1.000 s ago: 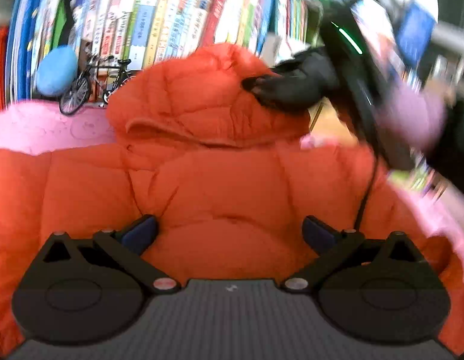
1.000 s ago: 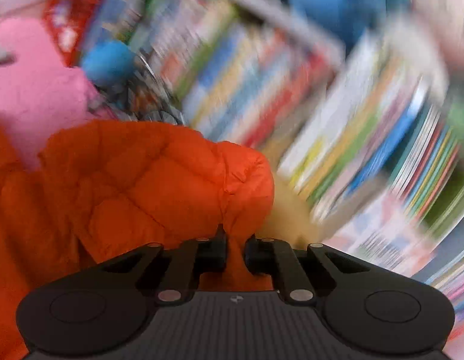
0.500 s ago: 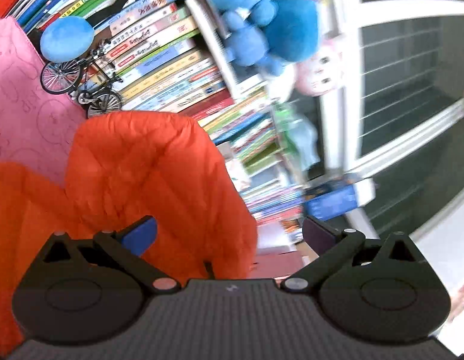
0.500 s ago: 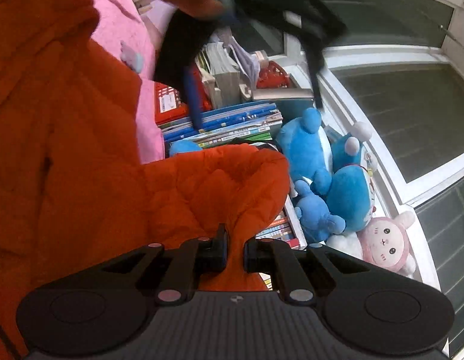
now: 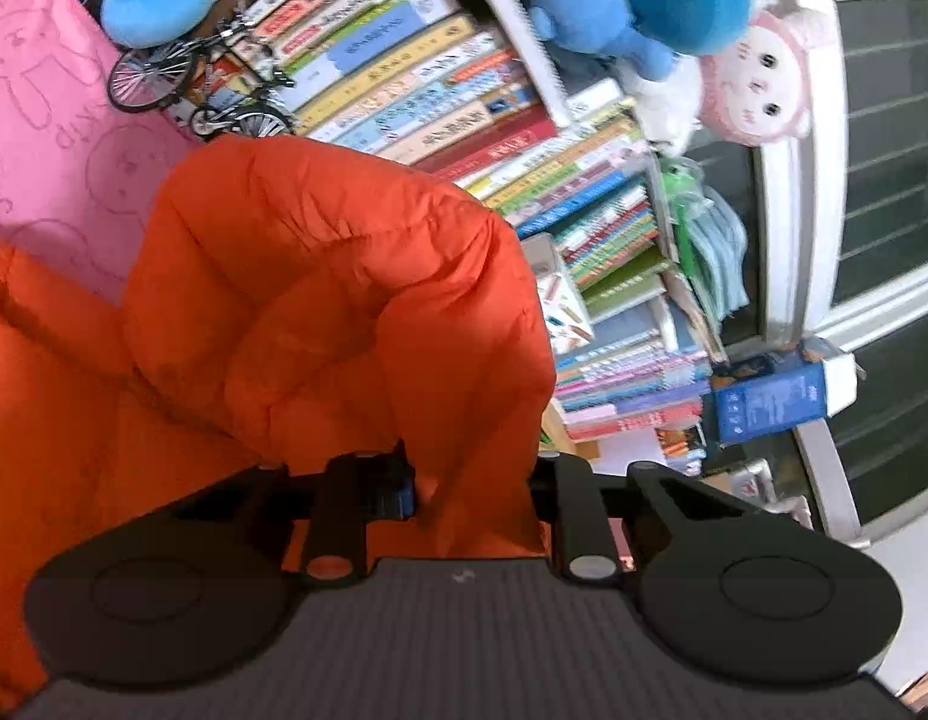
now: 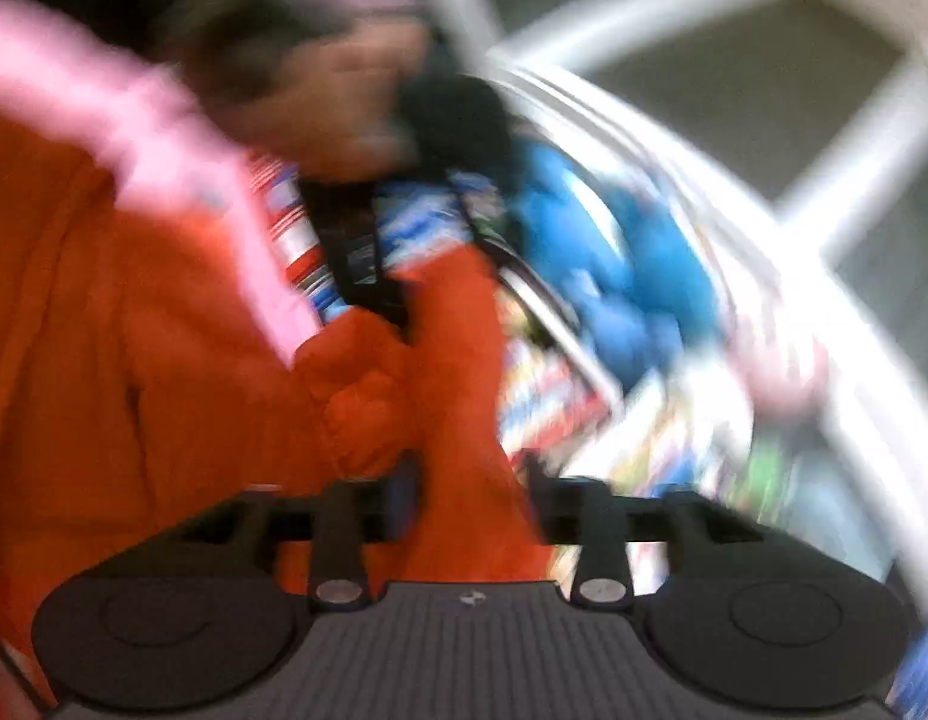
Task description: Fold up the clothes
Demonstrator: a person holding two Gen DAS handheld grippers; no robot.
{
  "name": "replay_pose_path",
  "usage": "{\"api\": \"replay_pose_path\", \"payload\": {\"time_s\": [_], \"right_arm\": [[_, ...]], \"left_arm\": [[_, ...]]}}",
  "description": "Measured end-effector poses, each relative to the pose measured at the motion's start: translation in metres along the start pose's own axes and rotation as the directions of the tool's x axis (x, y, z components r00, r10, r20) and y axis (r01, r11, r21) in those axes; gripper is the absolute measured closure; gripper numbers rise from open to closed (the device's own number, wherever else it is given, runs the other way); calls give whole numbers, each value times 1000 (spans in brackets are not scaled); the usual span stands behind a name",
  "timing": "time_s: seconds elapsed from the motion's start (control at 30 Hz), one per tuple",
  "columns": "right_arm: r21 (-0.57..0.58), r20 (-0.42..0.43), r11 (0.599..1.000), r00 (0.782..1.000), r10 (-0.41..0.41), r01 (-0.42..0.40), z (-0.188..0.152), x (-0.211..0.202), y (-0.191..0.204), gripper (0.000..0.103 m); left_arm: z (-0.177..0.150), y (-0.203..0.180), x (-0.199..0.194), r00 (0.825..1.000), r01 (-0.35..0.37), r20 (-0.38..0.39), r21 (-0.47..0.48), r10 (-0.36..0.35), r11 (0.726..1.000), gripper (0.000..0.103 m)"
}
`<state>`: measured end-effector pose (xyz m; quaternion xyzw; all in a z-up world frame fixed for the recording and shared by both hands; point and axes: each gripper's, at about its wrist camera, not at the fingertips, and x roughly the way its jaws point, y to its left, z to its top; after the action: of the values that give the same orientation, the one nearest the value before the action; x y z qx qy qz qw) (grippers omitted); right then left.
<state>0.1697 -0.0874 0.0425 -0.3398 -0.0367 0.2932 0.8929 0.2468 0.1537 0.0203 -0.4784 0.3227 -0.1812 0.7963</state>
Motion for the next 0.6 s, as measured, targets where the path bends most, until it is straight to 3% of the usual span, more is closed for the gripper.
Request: {"api": "replay_pose_path", "payload": {"time_s": [0.03, 0.07, 0.1, 0.13, 0.17, 0.2, 0.27, 0.3, 0.33, 0.4, 0.43, 0.47, 0.6], "right_arm": [[155, -18, 988, 1000, 25, -22, -2, -5, -18, 29], [323, -30, 945, 998, 62, -49, -7, -10, -36, 29], [481, -36, 874, 994, 100, -70, -12, -15, -55, 28], [625, -35, 776, 990, 138, -86, -17, -20, -74, 28], [752, -7, 649, 982, 191, -120, -26, -22, -87, 28], [854, 48, 492, 967, 250, -170, -39, -21, -96, 27], [962, 185, 131, 926, 330, -239, -67, -19, -113, 24], [965, 261, -61, 901, 348, -256, -80, -18, -121, 19], [938, 330, -224, 875, 355, -264, -92, -15, -122, 16], [838, 451, -481, 822, 348, -257, -113, -6, -108, 10], [787, 489, -569, 802, 343, -237, -120, 0, -100, 10], [765, 496, -609, 795, 349, -209, -124, 5, -95, 9], [764, 441, -637, 805, 397, -104, -129, 23, -75, 5]], "left_arm": [[-3, -4, -2, 1000, 6, 7, 6, -6, 1000, 80], [-6, -7, -4, 1000, 11, 13, 12, -11, 1000, 80], [-9, -11, -6, 1000, 16, 19, 18, -17, 1000, 80], [-12, -13, -7, 999, 20, 25, 20, -21, 1000, 80], [-15, -15, -8, 999, 23, 31, 18, -24, 1000, 80], [-18, -18, -10, 999, 26, 37, 17, -27, 1000, 80], [-24, -19, -13, 998, 27, 48, 19, -27, 999, 80], [-28, -19, -14, 998, 28, 50, 17, -28, 999, 80], [-31, -18, -16, 998, 30, 51, 13, -31, 999, 80], [-38, -16, -19, 998, 35, 51, 2, -35, 999, 80], [-41, -14, -20, 998, 38, 50, -5, -37, 999, 80], [-44, -12, -21, 998, 40, 49, -11, -40, 999, 80], [-54, -4, -23, 998, 45, 36, -32, -44, 998, 80]]}}
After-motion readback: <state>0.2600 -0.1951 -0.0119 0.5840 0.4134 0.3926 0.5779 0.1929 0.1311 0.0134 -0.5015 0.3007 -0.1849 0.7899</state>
